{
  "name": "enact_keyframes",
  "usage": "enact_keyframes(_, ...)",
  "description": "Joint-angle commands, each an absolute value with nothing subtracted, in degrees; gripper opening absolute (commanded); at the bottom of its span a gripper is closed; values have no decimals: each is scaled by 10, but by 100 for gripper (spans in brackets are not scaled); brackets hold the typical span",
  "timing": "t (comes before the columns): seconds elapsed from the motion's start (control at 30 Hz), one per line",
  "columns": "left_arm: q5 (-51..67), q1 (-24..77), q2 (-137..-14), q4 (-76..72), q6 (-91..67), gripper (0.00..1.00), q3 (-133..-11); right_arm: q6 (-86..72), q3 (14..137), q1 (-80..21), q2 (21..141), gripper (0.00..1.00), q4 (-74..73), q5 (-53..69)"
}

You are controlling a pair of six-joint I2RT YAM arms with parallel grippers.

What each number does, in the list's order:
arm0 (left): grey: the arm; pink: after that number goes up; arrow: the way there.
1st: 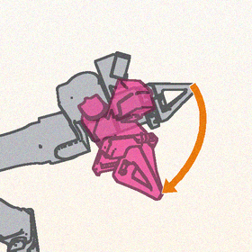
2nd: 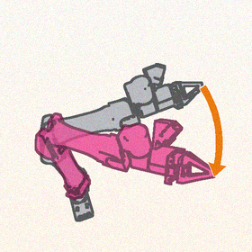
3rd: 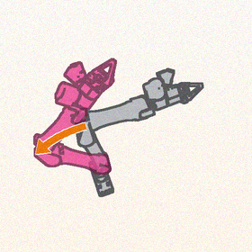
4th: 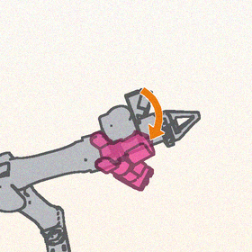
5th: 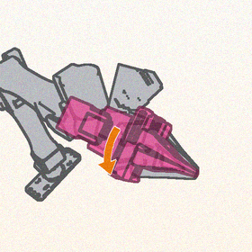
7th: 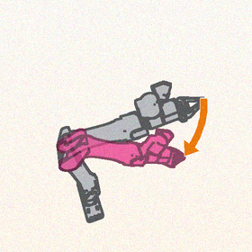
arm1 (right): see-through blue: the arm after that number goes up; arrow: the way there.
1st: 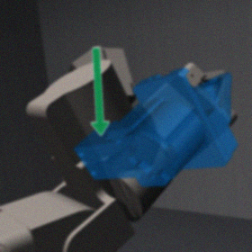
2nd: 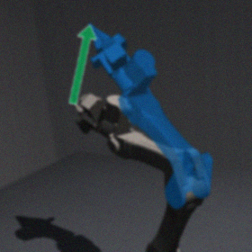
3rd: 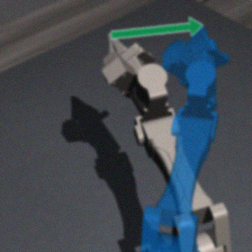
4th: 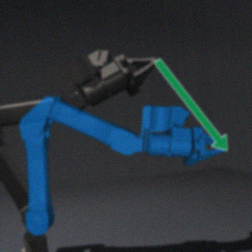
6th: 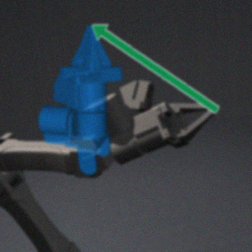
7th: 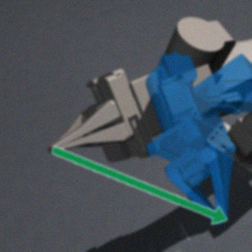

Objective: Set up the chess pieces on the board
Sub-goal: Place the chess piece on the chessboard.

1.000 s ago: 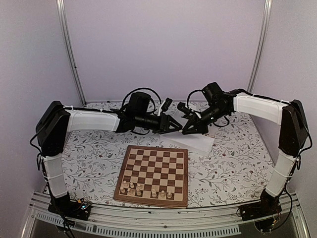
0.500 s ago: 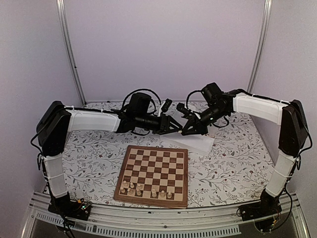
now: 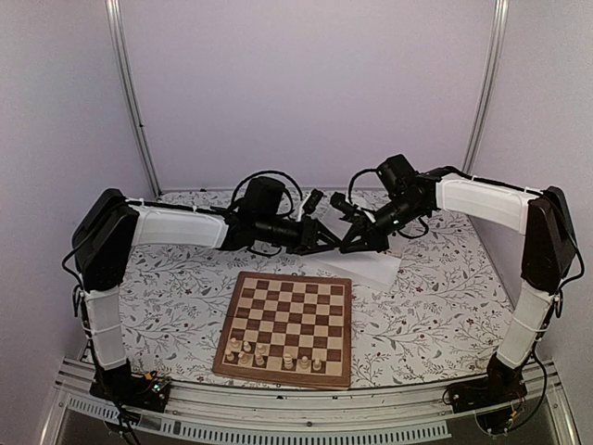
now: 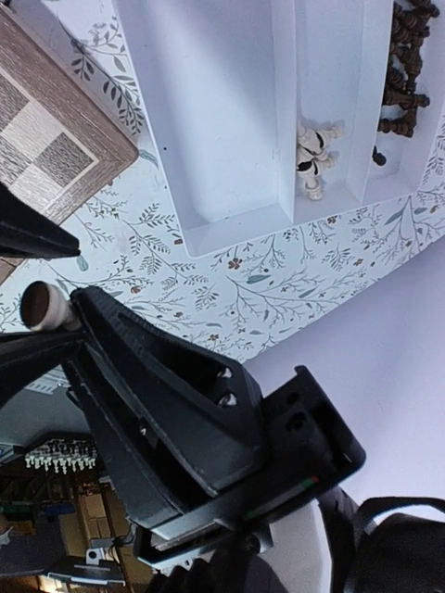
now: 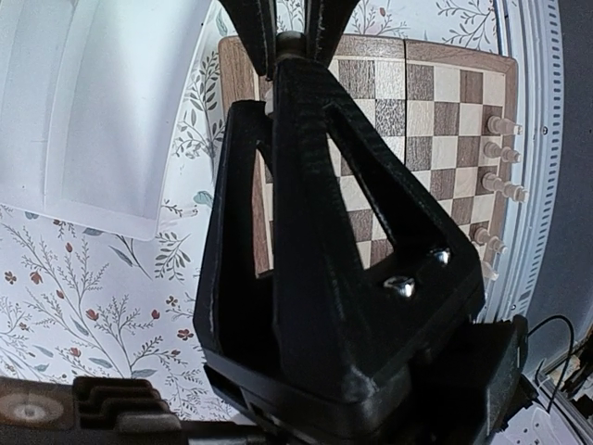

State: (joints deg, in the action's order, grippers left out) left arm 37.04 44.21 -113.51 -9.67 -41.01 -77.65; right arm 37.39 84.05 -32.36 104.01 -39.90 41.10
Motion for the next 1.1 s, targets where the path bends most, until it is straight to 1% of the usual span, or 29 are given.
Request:
enact_keyframes(0.0,382,443,-1148,-110,-417,26,-787,379,840,-328,1025,2,-394,426)
enact_keyframes(0.2,392,443,-1148,-131,-426,15,-785,380,839,-328,1024,3,-395,426)
enact_keyframes(0.23,394,443,-1149,-137,-429,14,-785,380,841,-329,1023,7,-395,425)
enact_keyframes(0.27,395,443,-1147,-145,-432,12,-784,378,843,-326,1022,18,-395,419)
enact_keyframes(0.3,394,442,-1143,-156,-436,11,-781,374,846,-322,1019,27,-393,417)
enact_keyframes(0.33,391,442,-1137,-171,-442,11,-775,370,850,-315,1015,34,-390,425)
enact_keyframes(0.4,373,441,-1121,-205,-444,9,-765,348,862,-284,1006,42,-374,484)
enact_keyframes(0.47,342,441,-1099,-249,-441,8,-754,278,876,-237,1001,47,-339,563)
enact_keyframes(0.57,305,439,-1081,-318,-449,9,-738,159,870,-198,1002,49,-246,646)
enact_keyframes(0.67,275,439,-1074,-411,-473,10,-722,27,837,-188,1003,49,-144,698)
enact_keyframes(0.83,222,454,-1077,-521,-503,10,-700,-237,727,-193,993,49,150,761)
enact_keyframes(0.9,209,459,-1082,-537,-505,10,-702,-285,723,-204,999,49,187,773)
enact_keyframes(1.07,206,461,-1101,-543,-521,10,-720,-316,724,-226,999,49,228,785)
